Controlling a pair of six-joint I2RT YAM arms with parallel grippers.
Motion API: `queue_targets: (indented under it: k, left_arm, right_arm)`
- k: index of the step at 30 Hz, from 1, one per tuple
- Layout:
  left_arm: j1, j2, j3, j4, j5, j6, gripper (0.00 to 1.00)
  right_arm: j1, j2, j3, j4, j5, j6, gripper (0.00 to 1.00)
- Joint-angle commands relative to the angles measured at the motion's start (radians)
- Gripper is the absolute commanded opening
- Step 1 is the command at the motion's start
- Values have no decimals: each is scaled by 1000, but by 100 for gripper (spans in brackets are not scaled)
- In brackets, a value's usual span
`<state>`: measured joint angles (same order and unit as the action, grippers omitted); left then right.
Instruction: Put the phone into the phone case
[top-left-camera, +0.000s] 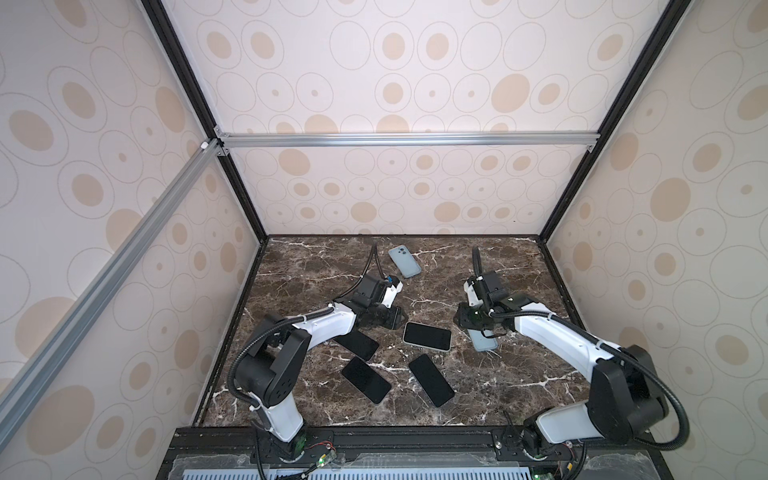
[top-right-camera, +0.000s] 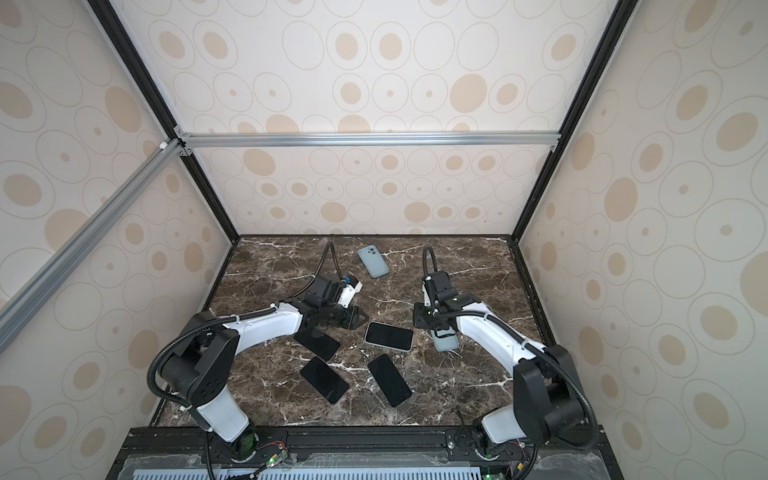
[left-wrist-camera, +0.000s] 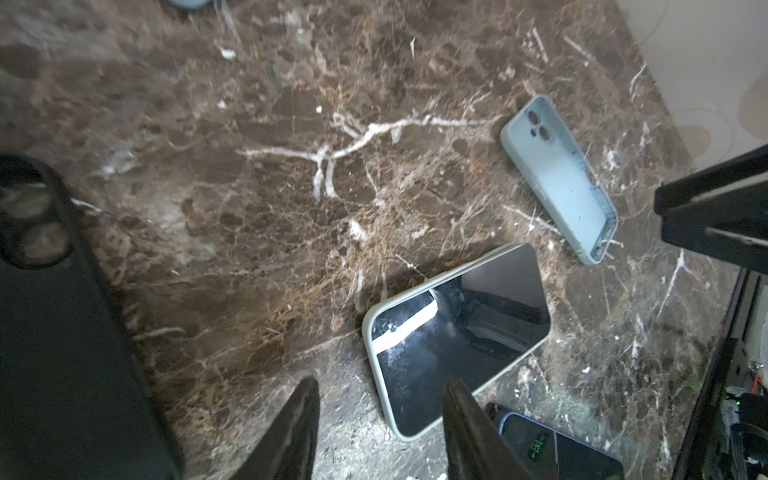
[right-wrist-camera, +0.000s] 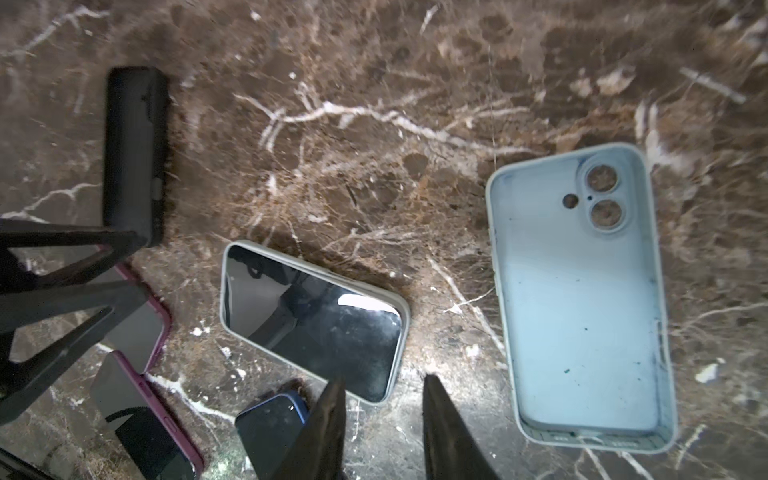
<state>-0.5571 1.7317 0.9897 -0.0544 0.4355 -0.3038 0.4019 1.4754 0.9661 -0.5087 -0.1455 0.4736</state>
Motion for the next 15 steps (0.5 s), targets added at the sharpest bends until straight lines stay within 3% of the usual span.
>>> queue_targets:
  k: [1, 15]
  left_arm:
    - [-2, 14, 46, -36, 29, -18, 48]
    - [-6, 76, 36, -4, 106, -51, 48]
  right_arm:
    - [-1, 35, 17, -9, -64, 23, 31]
    - [-3, 192, 4, 62, -65, 20, 21]
